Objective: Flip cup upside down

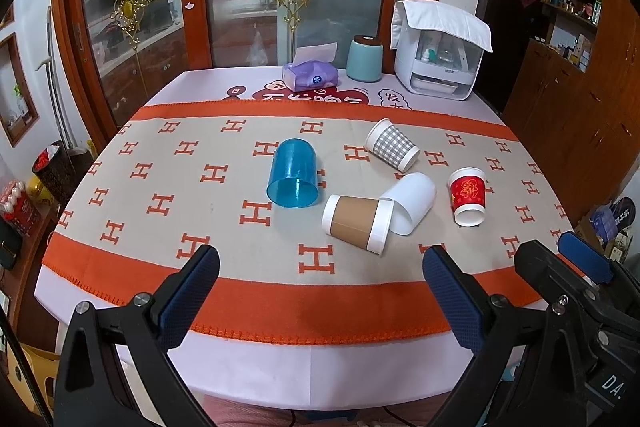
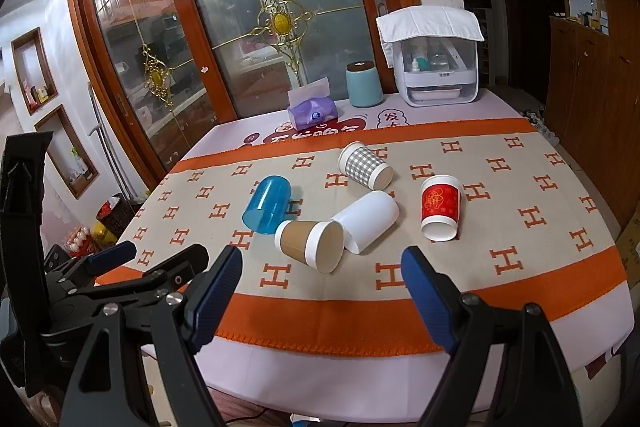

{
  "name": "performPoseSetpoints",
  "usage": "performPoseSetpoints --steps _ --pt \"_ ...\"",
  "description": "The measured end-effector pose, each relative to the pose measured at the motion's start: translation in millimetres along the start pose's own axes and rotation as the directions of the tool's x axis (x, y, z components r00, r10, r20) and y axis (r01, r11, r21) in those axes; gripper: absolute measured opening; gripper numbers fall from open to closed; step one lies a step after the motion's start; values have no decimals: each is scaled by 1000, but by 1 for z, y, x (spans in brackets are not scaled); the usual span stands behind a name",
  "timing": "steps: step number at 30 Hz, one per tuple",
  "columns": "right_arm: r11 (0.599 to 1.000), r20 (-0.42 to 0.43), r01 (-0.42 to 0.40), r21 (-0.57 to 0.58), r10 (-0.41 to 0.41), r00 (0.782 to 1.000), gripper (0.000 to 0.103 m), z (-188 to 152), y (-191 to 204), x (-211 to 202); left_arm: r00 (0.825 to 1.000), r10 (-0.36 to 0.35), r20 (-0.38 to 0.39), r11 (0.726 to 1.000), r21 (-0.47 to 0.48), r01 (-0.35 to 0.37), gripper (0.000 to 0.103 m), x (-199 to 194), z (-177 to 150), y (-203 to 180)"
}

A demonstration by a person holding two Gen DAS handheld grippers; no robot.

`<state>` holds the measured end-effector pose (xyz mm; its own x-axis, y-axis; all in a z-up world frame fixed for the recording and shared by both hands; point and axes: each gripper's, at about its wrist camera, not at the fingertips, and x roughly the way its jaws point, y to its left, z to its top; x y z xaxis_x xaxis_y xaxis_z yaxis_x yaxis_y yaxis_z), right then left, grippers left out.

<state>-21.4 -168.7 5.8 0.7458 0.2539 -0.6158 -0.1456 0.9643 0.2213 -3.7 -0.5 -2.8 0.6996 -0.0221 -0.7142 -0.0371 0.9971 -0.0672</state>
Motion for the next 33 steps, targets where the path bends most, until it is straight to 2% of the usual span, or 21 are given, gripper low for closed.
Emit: performPoseSetpoints --steps 24,33 --pt "1000 3 -13 0 13 1000 83 0 1 2 1000 -13 -12 1000 -18 13 101 3 -1 1" --pt "998 -15 -17 -68 16 1000 83 7 17 17 1000 -12 -17 1000 -15 12 101 11 3 7"
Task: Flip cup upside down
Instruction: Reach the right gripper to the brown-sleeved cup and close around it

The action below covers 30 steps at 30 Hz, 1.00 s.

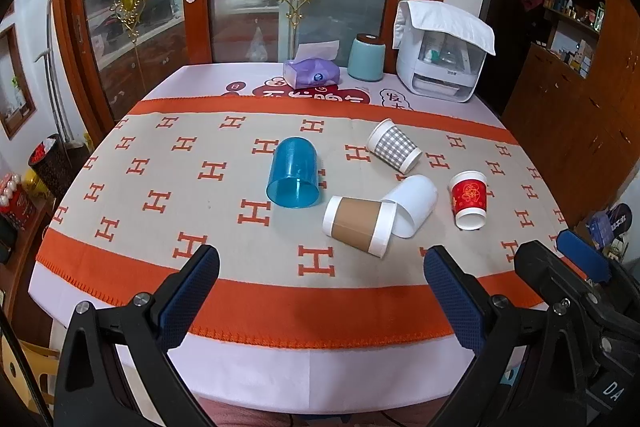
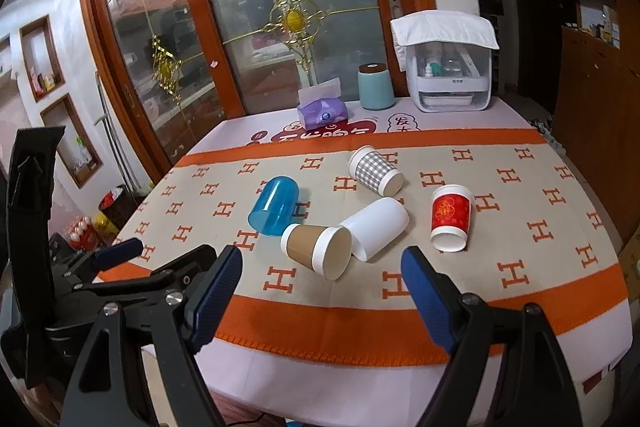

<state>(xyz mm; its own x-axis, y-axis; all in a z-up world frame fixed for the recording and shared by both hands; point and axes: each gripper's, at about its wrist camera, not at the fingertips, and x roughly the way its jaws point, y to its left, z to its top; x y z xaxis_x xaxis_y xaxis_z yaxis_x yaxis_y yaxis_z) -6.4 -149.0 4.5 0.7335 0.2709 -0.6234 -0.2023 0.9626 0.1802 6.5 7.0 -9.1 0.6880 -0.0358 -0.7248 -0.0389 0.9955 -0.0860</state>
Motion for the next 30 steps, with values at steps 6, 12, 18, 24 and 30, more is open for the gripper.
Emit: performPoseSetpoints --steps 6,12,18,24,30 --pt "998 -40 -21 -56 19 999 83 18 6 22 998 -22 -65 1000 -1 22 102 21 13 13" --pt "984 -125 -61 -166 40 991 83 38 17 60 996 -32 -87 999 -44 28 102 46 22 34" --pt "965 -291 -114 -235 42 956 83 50 23 126 994 -29 -109 997 -80 21 102 77 32 61" --pt "930 -433 -163 -330 4 901 83 45 29 184 991 -1 -137 993 -115 -15 102 109 32 87" --pt "875 -525 -214 -433 -52 850 83 34 46 221 984 0 -180 990 -138 -26 102 136 25 105"
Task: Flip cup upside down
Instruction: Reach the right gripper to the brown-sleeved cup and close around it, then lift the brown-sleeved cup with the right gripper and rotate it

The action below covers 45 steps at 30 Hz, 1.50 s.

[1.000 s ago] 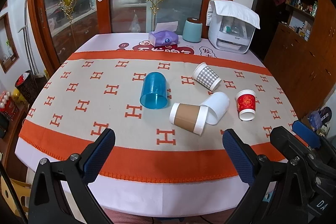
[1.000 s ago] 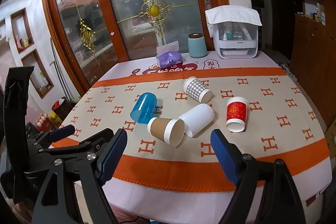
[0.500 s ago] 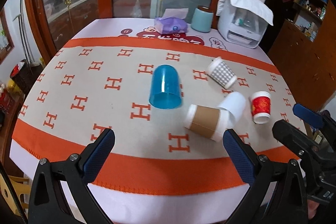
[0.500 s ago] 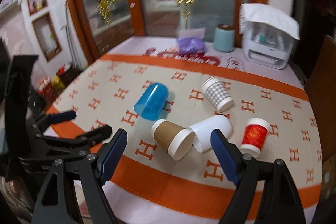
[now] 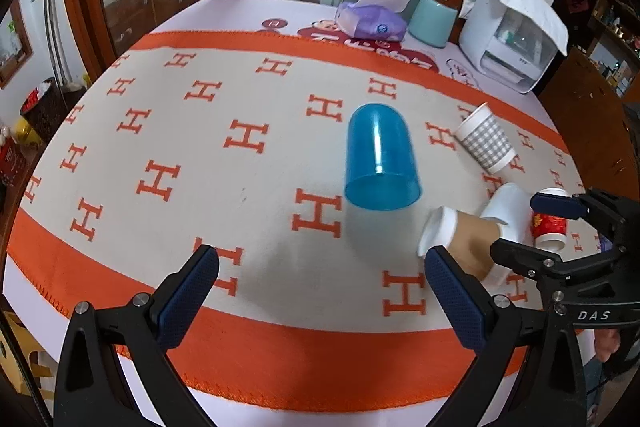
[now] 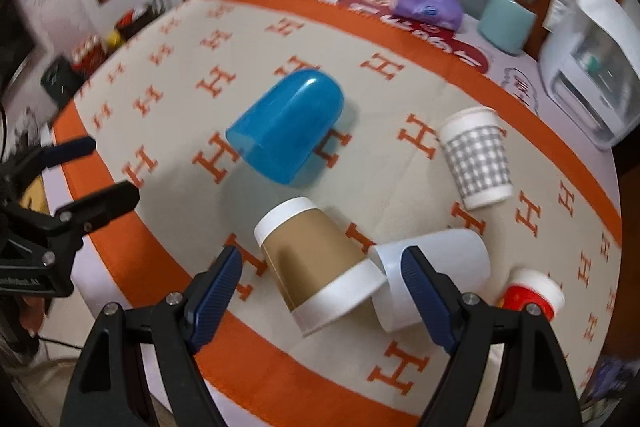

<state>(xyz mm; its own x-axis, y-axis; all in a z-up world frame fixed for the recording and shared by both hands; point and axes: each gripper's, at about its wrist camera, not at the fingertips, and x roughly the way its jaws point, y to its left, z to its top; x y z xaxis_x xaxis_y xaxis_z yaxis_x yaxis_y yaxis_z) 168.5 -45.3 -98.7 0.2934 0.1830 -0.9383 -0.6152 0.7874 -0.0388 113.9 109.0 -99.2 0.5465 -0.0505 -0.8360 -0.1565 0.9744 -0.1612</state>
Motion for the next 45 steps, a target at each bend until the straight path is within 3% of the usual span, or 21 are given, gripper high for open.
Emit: performPoseSetpoints --steps 8,9,10,13,18,22,25,27,29,33,35,37,40,45 --pt "978 -122 83 -190 -108 987 81 9 22 41 999 -5 -50 1000 -25 4 102 28 -6 15" --pt "975 -133 90 -201 -119 984 78 10 23 45 999 -3 -52 1000 -26 2 102 30 -7 16" --pt "974 -146 93 -209 -125 981 69 10 25 49 999 0 -52 1000 -25 -1 102 31 -8 16" --pt "973 -153 99 -210 -133 979 66 12 27 51 999 2 -53 1000 -30 -3 102 35 -9 20" --pt "989 -137 91 -117 -107 985 66 17 23 37 998 -2 -60 999 -42 -1 102 38 -9 26" --pt "999 -103 15 49 -10 995 66 19 12 12 999 -7 -51 999 -49 5 102 34 -10 29" --pt "970 -95 -67 232 92 991 66 11 -1 2 999 -11 -43 999 -51 9 102 31 -10 30" --pt "919 -89 -127 374 172 981 66 0 -12 3 999 -16 -39 999 -52 14 102 28 -12 30" --pt "835 -71 -187 517 260 963 66 -17 -21 8 999 -22 -42 998 -55 20 102 26 -15 30" --pt "604 5 -277 747 412 911 66 -61 -25 23 997 -35 -63 998 -60 32 102 26 -23 29" --pt "510 36 -295 808 458 888 66 -78 -23 31 996 -40 -77 998 -56 36 102 26 -28 28" --pt "419 80 -307 855 477 875 66 -95 -20 37 994 -53 -94 997 -57 48 102 27 -34 27" --pt "312 146 -315 896 463 874 66 -114 -18 41 991 -65 -114 997 -52 59 102 28 -41 24" --pt "204 213 -326 923 436 875 66 -125 -21 48 988 -63 -140 998 -31 60 102 28 -51 18"
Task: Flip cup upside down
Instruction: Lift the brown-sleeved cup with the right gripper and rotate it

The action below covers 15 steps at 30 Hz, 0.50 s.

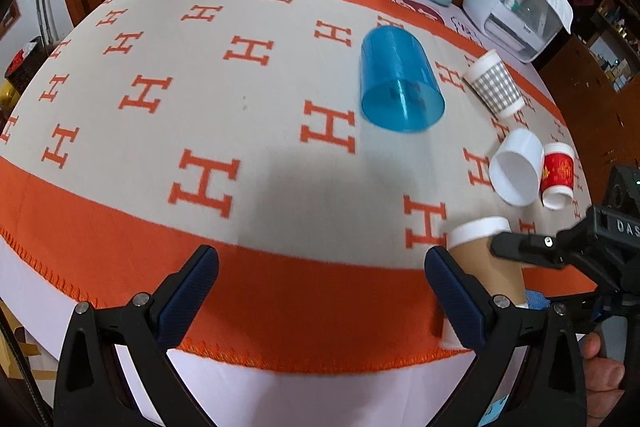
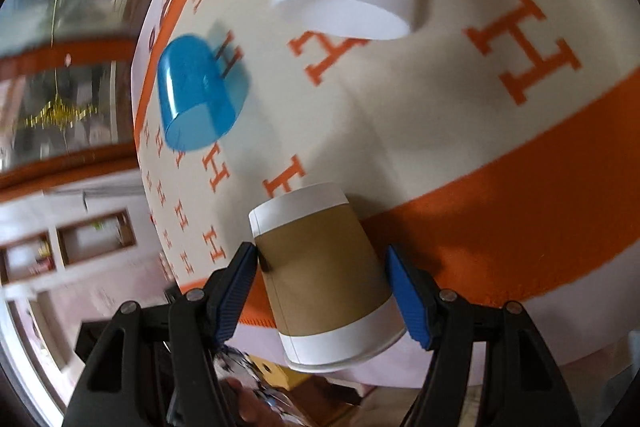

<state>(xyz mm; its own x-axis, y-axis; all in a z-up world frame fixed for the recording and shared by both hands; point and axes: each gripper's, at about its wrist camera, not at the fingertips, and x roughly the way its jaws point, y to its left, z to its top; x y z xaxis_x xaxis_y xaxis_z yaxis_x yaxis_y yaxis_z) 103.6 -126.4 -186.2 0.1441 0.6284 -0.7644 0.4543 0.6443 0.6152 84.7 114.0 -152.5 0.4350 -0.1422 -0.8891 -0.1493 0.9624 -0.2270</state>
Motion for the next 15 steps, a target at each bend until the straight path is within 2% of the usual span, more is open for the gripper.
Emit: performPoseSetpoints --steps 15 --pt "994 58 54 -100 -49 997 67 2 7 -13 1000 -1 -10 999 36 1 102 -6 -7 -9"
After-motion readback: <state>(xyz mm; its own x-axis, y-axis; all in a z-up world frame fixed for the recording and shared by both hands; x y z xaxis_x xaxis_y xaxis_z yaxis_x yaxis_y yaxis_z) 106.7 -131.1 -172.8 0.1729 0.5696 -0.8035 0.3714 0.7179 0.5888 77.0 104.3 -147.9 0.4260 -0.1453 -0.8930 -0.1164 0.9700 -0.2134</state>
